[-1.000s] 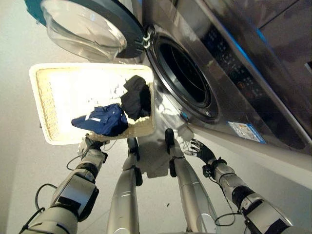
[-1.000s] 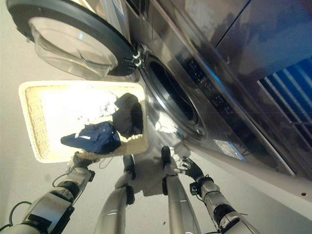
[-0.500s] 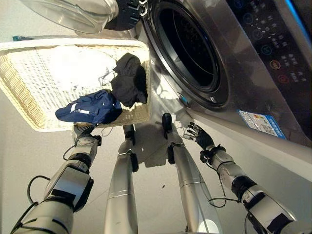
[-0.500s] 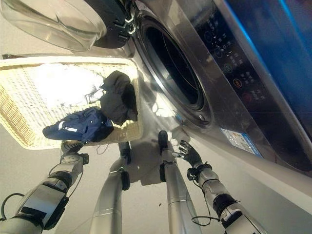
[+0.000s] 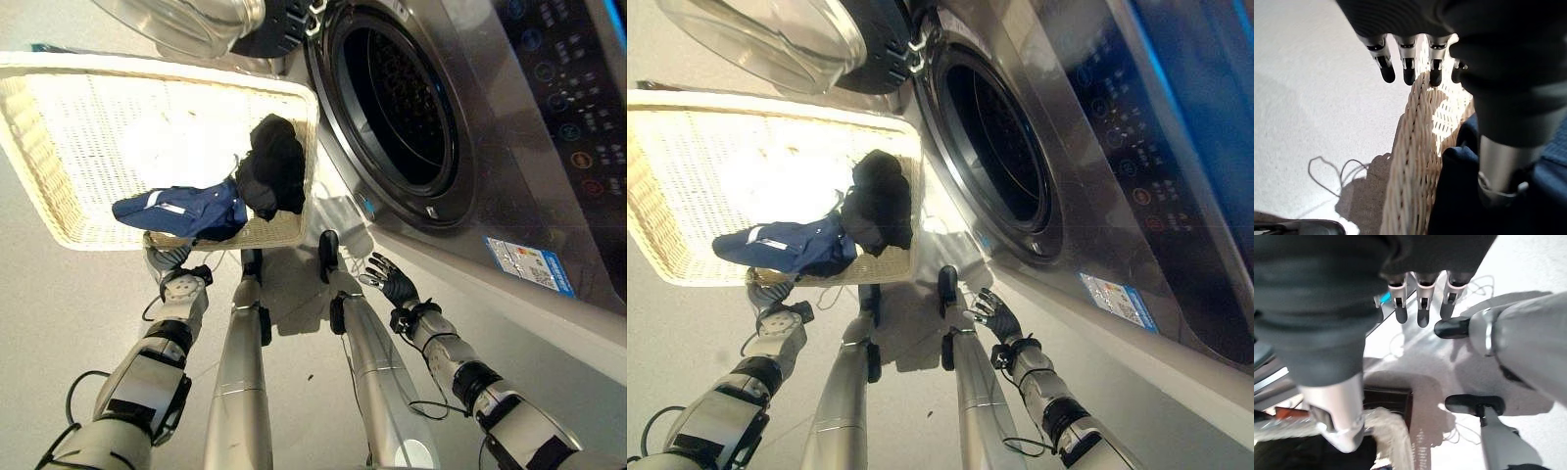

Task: Put the clothes into the washing machine.

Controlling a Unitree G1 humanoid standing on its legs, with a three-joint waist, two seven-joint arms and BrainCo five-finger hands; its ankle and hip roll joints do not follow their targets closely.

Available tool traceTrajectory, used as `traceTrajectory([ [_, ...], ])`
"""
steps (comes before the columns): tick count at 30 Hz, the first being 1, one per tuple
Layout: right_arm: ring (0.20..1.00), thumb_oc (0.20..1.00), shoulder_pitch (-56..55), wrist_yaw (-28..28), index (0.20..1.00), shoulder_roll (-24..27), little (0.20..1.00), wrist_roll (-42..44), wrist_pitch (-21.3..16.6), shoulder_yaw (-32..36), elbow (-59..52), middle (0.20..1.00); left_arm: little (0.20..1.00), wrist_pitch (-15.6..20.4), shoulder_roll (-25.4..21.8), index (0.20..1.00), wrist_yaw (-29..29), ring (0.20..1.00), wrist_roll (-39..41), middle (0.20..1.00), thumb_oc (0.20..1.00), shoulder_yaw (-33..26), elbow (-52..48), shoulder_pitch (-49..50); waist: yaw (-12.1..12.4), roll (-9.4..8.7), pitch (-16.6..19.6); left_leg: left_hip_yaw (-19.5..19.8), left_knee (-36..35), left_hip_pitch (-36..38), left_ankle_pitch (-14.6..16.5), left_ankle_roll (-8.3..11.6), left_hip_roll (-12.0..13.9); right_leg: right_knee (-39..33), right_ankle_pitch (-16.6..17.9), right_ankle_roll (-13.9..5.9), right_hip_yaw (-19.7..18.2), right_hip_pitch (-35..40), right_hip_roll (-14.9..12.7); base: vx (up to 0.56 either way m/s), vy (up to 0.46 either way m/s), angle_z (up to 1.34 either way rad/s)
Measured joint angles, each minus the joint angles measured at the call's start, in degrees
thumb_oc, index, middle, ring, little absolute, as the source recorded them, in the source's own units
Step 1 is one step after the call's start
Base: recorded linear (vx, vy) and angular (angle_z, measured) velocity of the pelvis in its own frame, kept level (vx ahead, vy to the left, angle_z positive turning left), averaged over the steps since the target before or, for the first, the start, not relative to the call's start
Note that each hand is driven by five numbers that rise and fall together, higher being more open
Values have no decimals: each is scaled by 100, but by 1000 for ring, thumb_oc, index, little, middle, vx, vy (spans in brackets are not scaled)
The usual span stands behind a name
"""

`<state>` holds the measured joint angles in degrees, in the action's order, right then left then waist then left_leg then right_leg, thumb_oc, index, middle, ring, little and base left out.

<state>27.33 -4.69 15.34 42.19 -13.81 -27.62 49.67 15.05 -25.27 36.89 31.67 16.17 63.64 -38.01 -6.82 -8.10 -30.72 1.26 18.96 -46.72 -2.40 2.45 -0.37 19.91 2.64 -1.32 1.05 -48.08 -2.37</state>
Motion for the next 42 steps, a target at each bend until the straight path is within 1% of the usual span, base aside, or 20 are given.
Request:
traceTrajectory([
  [3,1000,1000,-51,24,1000,-55,1000,-5,-1,24,2,1000,1000,174,-1,1000,60,1000,-173,1000,1000,13,-526,361,61,-2,1,1,-145,192,-60,-6,-33,-9,-11,-10,1,135,-35,-38,-19,5],
  [5,1000,1000,-75,26,1000,-87,1000,-30,-1,26,8,1000,1000,205,13,1000,84,1000,-176,1000,1000,13,-726,466,109,-2,1,12,-234,287,-104,-5,-45,-15,-15,-8,13,204,-52,-26,-17,7],
  [6,1000,1000,-94,30,1000,-110,1000,-83,-1,33,38,1000,1000,235,34,1000,118,1000,-209,1000,1000,8,-933,623,190,2,-1,38,-322,390,-151,-1,-65,-18,-28,-5,36,275,-74,-11,-16,6],
  [7,1000,1000,-94,30,1000,-110,1000,-83,-1,33,38,1000,1000,235,34,1000,118,1000,-209,1000,1000,8,-933,623,190,2,-1,38,-322,390,-151,-1,-65,-18,-28,-5,36,275,-74,-19,-33,11],
  [8,1000,1000,-198,35,1000,-132,1000,-129,-1,133,52,1000,1000,346,59,1000,137,1000,-403,1000,1000,18,-1377,948,292,2,0,60,-449,625,-183,4,-72,-66,-52,2,69,484,-89,-32,-25,7],
  [9,1000,1000,-229,37,1000,-130,1000,-136,0,160,64,1000,1000,398,66,1000,137,1000,-405,1000,1000,36,-1498,1030,345,2,-1,67,-473,708,-182,5,-69,-88,-56,4,78,568,-88,-45,-39,13],
  [10,1000,1000,-302,44,1000,-131,1000,-163,-1,233,97,1000,1000,594,113,1000,150,1000,-435,1000,1000,61,-1745,1243,359,4,1,94,-591,911,-208,15,-70,-148,-70,3,118,760,-94,-27,-17,9],
  [11,1000,1000,-312,44,1000,-128,1000,-183,-1,260,122,1000,1000,678,139,1000,148,1000,-509,1000,1000,60,-1771,1293,455,5,1,111,-623,971,-216,15,-73,-160,-77,4,134,822,-102,-21,-23,12],
  [12,1000,1000,-342,61,1000,-119,1000,-221,0,312,121,1000,1000,759,183,1000,139,1000,-600,1000,1000,59,-1846,1336,476,9,0,124,-703,1053,-253,25,-74,-197,-77,4,156,893,-106,-11,-14,11],
  [14,1000,1000,-359,82,1000,-136,1000,-276,0,403,118,1000,1000,892,247,1000,85,1000,-614,1000,1000,61,-2009,1383,601,13,1,173,-840,1127,-325,32,-81,-230,-79,8,209,943,-121,-12,-10,11],
  [18,1000,1000,-352,113,1000,-193,1000,-366,2,468,170,1000,1000,957,271,1000,42,1000,-620,1000,1000,68,-2172,1480,660,26,-6,210,-1081,1322,-438,32,-76,-344,-65,29,285,1109,-137,-9,1,9],
  [22,1000,1000,-352,119,1000,-227,1000,-386,2,477,177,1000,1000,955,281,1000,48,1000,-635,1000,1000,105,-2186,1555,685,41,-9,207,-1211,1509,-465,25,-73,-428,-61,24,294,1272,-138,0,0,0],
  [24,1000,1000,-347,132,1000,-248,1000,-398,12,490,231,1000,1000,873,282,1000,144,1000,-902,1000,1000,147,-2273,1675,789,105,-8,210,-1384,1690,-512,40,-52,-545,-53,22,321,1432,-128,0,0,0],
  [25,1000,1000,-347,132,1000,-248,1000,-398,12,490,231,1000,1000,873,282,1000,144,1000,-902,1000,1000,147,-2273,1675,789,105,-8,210,-1384,1690,-512,40,-52,-545,-53,22,321,1432,-128,-6,18,4],
  [26,1000,1000,-340,136,1000,-250,1000,-403,12,551,244,1000,1000,797,243,1000,218,1000,-1196,1000,1000,222,-2481,1753,827,169,-15,220,-1463,1779,-548,48,-43,-586,-52,23,344,1506,-134,-4,40,3],
  [27,1000,1000,-345,135,1000,-242,1000,-404,12,651,271,1000,1000,617,208,1000,295,1000,-1461,1000,1000,356,-2518,1716,915,250,-11,220,-1520,1858,-561,48,-6,-617,-53,23,355,1575,-141,-5,73,3],
  [30,1000,1000,-337,105,1000,-141,1000,-454,14,711,266,1000,1000,66,62,1000,495,1000,-1885,1000,1000,513,-2537,1613,908,438,1,219,-1579,1903,-569,51,-6,-632,-54,23,372,1600,-135,1,56,-1],
  [32,1000,1000,-364,64,1000,-80,1000,-461,20,728,377,1000,1000,-138,55,1000,544,1000,-1964,1000,1000,514,-2526,1614,912,531,6,219,-1604,1904,-575,53,5,-648,-54,23,373,1599,-134,2,20,-1],
  [35,1000,1000,-406,36,1000,-67,1000,-504,20,769,442,1000,1000,-231,61,1000,544,1000,-1946,1000,1000,510,-2484,1667,914,566,-1,224,-1646,1901,-592,73,18,-704,-43,38,393,1603,-82,0,0,0],
  [42,1000,1000,-403,18,1000,-72,1000,-552,18,896,515,1000,1000,-225,190,1000,342,1000,-1613,1000,1000,506,-2182,1702,918,612,-7,281,-1660,1914,-620,101,89,-831,-17,78,461,1688,-26,0,0,0],
])
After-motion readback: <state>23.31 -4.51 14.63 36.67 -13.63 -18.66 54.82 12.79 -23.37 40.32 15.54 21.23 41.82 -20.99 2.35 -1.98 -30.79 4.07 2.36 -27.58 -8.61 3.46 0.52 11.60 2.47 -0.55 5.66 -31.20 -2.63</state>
